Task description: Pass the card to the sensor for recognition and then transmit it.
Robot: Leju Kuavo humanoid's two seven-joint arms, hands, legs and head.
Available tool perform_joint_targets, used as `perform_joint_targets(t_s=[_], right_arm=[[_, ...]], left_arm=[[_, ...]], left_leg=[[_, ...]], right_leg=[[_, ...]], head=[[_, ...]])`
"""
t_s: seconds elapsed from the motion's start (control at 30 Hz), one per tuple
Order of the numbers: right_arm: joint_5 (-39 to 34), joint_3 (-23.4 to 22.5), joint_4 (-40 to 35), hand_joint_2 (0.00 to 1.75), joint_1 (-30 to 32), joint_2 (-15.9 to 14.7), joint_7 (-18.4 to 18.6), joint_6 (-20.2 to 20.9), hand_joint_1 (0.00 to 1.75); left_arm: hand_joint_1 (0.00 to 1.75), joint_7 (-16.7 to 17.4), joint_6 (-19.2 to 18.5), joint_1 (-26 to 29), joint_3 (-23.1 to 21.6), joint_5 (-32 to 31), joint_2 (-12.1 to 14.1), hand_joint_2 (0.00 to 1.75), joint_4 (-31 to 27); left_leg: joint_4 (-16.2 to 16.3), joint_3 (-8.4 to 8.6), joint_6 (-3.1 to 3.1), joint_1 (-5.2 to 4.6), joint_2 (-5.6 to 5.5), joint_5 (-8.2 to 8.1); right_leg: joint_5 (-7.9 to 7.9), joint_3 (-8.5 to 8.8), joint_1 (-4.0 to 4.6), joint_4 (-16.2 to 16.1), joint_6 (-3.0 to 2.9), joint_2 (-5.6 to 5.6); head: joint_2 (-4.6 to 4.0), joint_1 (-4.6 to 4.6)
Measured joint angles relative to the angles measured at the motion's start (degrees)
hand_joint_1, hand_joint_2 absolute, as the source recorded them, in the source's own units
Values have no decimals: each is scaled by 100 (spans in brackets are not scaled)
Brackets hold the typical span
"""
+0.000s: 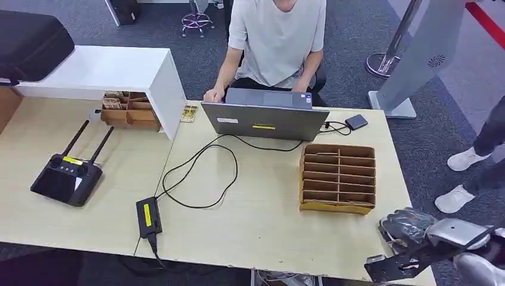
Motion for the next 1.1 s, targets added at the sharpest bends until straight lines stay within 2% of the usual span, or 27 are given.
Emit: perform_joint_targets(t_s=[0.4,0.63,0.9,1.1], right_arm=[[455,-140,415,175,423,411,-160,-24,134],[505,-240,524,175,488,520,-177,-28,134],[481,-505,330,175,351,487,-179,88,134],[253,-824,-287,175,-64,207,-138,203,134]], left_arm=[[0,0,-15,-3,0,0,0,175,2],[0,-2,-26,-3,0,20,2,175,2],[0,-52,-33,0,0,107,4,175,2],[0,-149,-33,4,0,212,7,175,2]], left_leg=[[0,1,0,0,0,0],[0,1,0,0,1,0],[0,3,0,0,4,1],[0,2,2,-1,4,3]], right_leg=[[0,0,0,0,0,0],[0,0,0,0,0,1],[2,0,-1,0,1,5],[3,0,-1,1,2,3]], head=[[0,0],[0,0],[0,0],[0,2]])
